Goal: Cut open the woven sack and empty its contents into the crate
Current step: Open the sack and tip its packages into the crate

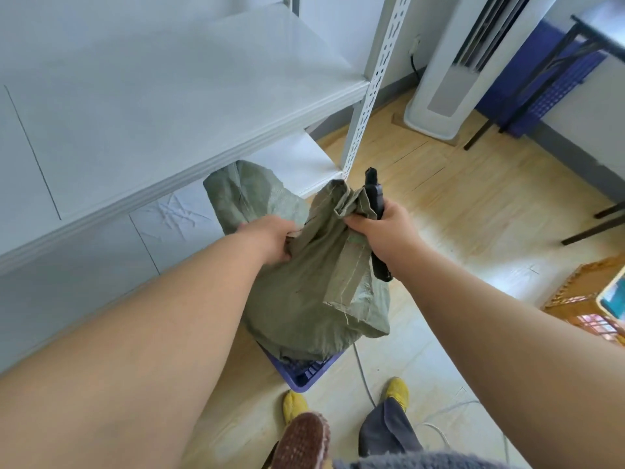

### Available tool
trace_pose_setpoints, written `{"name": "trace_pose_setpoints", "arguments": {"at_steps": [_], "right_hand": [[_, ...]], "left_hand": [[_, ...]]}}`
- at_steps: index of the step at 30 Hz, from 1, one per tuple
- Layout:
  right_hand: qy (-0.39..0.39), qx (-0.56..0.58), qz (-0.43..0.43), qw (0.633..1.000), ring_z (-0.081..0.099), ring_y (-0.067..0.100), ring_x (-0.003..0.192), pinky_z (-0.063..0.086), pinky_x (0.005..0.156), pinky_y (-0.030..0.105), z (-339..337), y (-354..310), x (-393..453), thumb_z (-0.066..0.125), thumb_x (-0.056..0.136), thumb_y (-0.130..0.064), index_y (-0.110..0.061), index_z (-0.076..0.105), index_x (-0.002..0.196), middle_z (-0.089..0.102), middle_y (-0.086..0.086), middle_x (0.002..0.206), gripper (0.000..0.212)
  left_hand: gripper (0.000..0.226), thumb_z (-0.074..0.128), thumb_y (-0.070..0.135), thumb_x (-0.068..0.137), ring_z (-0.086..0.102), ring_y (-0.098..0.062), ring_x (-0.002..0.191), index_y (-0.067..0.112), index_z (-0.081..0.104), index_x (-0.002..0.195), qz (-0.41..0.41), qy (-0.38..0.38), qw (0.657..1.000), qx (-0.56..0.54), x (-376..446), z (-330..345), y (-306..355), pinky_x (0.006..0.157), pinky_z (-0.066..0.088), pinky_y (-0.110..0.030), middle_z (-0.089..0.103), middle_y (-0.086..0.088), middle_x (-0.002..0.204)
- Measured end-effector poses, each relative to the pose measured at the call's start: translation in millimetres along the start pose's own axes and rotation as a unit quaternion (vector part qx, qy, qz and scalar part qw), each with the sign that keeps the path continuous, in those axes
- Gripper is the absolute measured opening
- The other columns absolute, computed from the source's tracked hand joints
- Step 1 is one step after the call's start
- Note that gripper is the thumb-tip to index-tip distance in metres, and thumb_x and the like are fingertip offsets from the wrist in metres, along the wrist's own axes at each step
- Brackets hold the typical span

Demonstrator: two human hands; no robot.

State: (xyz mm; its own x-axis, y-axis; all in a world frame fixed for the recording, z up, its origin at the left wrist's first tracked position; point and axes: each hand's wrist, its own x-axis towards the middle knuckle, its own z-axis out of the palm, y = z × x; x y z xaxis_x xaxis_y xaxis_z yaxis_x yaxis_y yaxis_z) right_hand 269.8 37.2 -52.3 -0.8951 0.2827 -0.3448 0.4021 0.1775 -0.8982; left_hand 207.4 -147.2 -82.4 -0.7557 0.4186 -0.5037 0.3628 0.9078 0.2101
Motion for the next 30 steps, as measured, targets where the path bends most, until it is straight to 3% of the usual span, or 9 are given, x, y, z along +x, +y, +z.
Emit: {"name": "trace_pose_setpoints", "arguments": {"at_steps": [4, 7, 10, 13, 16, 19, 21, 25, 30], "right_hand": [[0.086, -0.015, -0.058, 0.994, 0.062, -0.004, 0.068, 0.05, 0.062, 0.015, -4, -9, 13, 0.07, 0.085, -0.023, -0.033, 0.062, 0.078, 0.067, -0.021, 0.069, 0.014], [0.062, -0.114, -0.047, 0.99, 0.059, 0.008, 0.07, 0.046, 0.061, 0.023, -12, -14, 21, 0.069, 0.086, -0.02, -0.029, 0.059, 0.078, 0.063, -0.012, 0.073, 0.016], [0.134, -0.081, -0.059, 0.986, 0.057, 0.006, 0.07, 0.041, 0.056, 0.022, -13, -16, 29, 0.067, 0.086, -0.021, -0.031, 0.061, 0.085, 0.062, -0.014, 0.076, 0.012], [0.128, -0.111, -0.064, 0.983, 0.058, 0.005, 0.072, 0.042, 0.057, 0.024, -4, -13, 28, 0.065, 0.086, -0.023, -0.026, 0.064, 0.097, 0.063, -0.012, 0.08, 0.012], [0.166, -0.096, -0.071, 0.979, 0.053, 0.001, 0.068, 0.037, 0.053, 0.022, -3, -13, 29, 0.063, 0.086, -0.024, -0.03, 0.06, 0.088, 0.06, -0.015, 0.076, 0.007], [0.126, -0.146, -0.062, 0.979, 0.051, 0.001, 0.061, 0.037, 0.048, 0.021, -4, -4, 23, 0.065, 0.085, -0.024, -0.032, 0.054, 0.074, 0.058, -0.014, 0.069, 0.018], [0.153, -0.113, -0.068, 0.979, 0.052, -0.001, 0.059, 0.036, 0.047, 0.02, -4, -1, 22, 0.063, 0.084, -0.025, -0.034, 0.055, 0.074, 0.059, -0.014, 0.069, 0.017], [0.082, -0.145, -0.05, 0.985, 0.052, 0.007, 0.059, 0.037, 0.048, 0.025, -9, 8, 17, 0.067, 0.083, -0.022, -0.029, 0.057, 0.078, 0.057, -0.011, 0.067, 0.014], [-0.08, -0.059, -0.041, 0.994, 0.067, 0.013, 0.079, 0.054, 0.066, 0.029, -12, 9, 16, 0.079, 0.075, -0.025, -0.036, 0.06, 0.089, 0.069, -0.005, 0.086, 0.027]], "left_hand": [[0.016, 0.05, 0.015, 0.092, 0.057, -0.02, 0.082, 0.02, 0.064, 0.088, -0.072, 0.301, 0.93, -0.196, 10, -10, -3, 0.062, 0.038, -0.026, 0.063, 0.003, 0.087], [0.016, 0.054, 0.022, 0.093, 0.058, -0.023, 0.082, 0.026, 0.061, 0.079, -0.019, 0.194, 0.97, -0.147, 3, -10, -4, 0.06, 0.04, -0.028, 0.06, 0.004, 0.081], [0.012, 0.051, 0.024, 0.094, 0.057, -0.017, 0.077, 0.022, 0.062, 0.091, -0.074, 0.298, 0.929, -0.205, 3, -6, -15, 0.062, 0.042, -0.028, 0.06, 0.006, 0.083], [0.01, 0.059, 0.031, 0.091, 0.057, -0.016, 0.078, 0.022, 0.057, 0.085, 0.009, 0.193, 0.966, -0.169, 0, -2, -10, 0.06, 0.036, -0.026, 0.055, 0.009, 0.079], [0.009, 0.058, 0.031, 0.09, 0.053, -0.008, 0.074, 0.025, 0.055, 0.085, 0.0, 0.274, 0.938, -0.214, -2, -2, -14, 0.058, 0.035, -0.023, 0.054, 0.013, 0.077], [0.011, 0.06, 0.031, 0.089, 0.057, -0.017, 0.08, 0.023, 0.059, 0.082, -0.026, 0.179, 0.963, -0.199, -8, 2, -12, 0.059, 0.037, -0.025, 0.058, 0.009, 0.08], [0.008, 0.058, 0.03, 0.09, 0.055, -0.011, 0.077, 0.023, 0.061, 0.088, -0.087, 0.292, 0.918, -0.254, -13, 2, -12, 0.061, 0.038, -0.023, 0.058, 0.011, 0.081], [0.01, 0.054, 0.032, 0.091, 0.055, -0.021, 0.079, 0.023, 0.055, 0.087, -0.16, 0.155, 0.954, -0.199, -22, 13, 5, 0.067, 0.043, -0.029, 0.061, 0.0, 0.092], [0.018, 0.059, 0.029, 0.09, 0.058, -0.023, 0.085, 0.014, 0.062, 0.1, -0.175, 0.203, 0.888, -0.374, -23, 1, 37, 0.073, 0.048, -0.033, 0.064, -0.005, 0.098]]}}
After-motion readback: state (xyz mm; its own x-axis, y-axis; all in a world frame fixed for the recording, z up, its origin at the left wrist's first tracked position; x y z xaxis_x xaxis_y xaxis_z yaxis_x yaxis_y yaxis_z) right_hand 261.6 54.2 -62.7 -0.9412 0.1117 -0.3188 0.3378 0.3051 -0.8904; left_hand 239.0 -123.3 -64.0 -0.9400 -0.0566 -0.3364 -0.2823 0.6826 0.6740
